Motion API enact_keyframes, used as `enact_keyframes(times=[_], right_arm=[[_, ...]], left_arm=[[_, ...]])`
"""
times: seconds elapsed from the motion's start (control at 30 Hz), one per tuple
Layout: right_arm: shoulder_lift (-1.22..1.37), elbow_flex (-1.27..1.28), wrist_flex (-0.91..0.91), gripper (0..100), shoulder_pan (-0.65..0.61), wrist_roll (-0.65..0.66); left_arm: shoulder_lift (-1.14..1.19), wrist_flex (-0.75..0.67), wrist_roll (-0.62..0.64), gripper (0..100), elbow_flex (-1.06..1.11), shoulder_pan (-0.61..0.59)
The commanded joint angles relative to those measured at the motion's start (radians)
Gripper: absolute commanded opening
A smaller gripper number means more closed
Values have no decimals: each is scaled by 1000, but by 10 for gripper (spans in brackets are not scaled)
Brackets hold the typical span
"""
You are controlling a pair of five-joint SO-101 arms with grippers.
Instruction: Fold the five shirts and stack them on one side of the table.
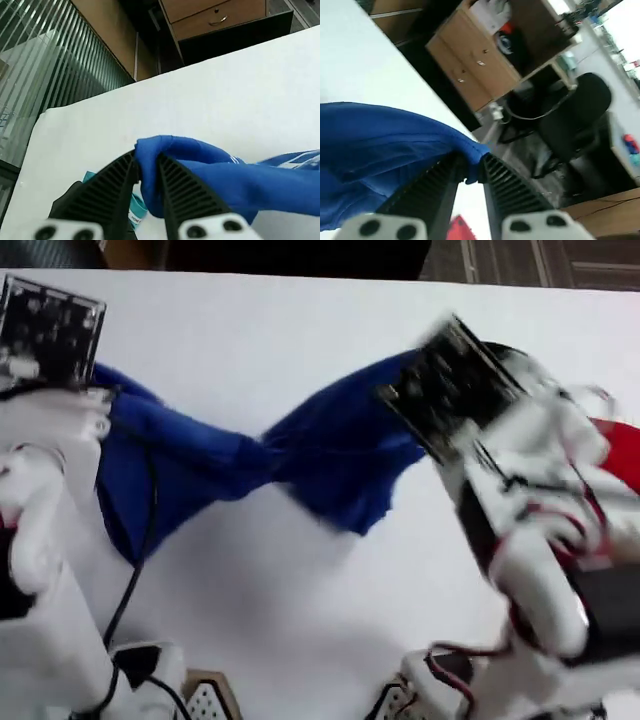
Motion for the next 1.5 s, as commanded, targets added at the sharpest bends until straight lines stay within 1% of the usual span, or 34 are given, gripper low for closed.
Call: enact_keyframes(times=[0.0, 0.2, 0.27, 0.37, 0.53, 0.7, 0.8, 0.87, 1.0, 1.17, 1.3, 1.47], right_arm=[[-70, -31, -33, 20, 33, 57], [-127, -37, -39, 20, 41, 120], [-147, -58, -61, 20, 41, 127], [-156, -95, -76, 20, 41, 172], [-134, -101, -76, 20, 41, 316], [-122, -104, -85, 20, 38, 433], [-122, -106, -159, 20, 42, 509], [-124, -106, -205, 20, 44, 546], [-125, -106, -223, 20, 44, 559], [-124, -100, -223, 20, 44, 554], [-120, -98, -223, 20, 44, 554], [-90, -98, -223, 20, 51, 554]], left_arm=[[-69, -58, -9, 25, 61, 6], [-213, -172, -8, 25, 186, 11], [-262, -203, -8, 25, 222, 12], [-318, -241, -9, 25, 289, 9], [-359, -282, -57, 25, 403, 8], [-374, -308, -55, 24, 404, 12], [-379, -341, -46, 24, 403, 9], [-376, -356, -5, 24, 387, 8], [-373, -351, 43, 24, 302, 12], [-356, -351, 41, 24, 246, 9], [-284, -358, 43, 24, 245, 8], [-133, -354, 43, 24, 209, 6]])
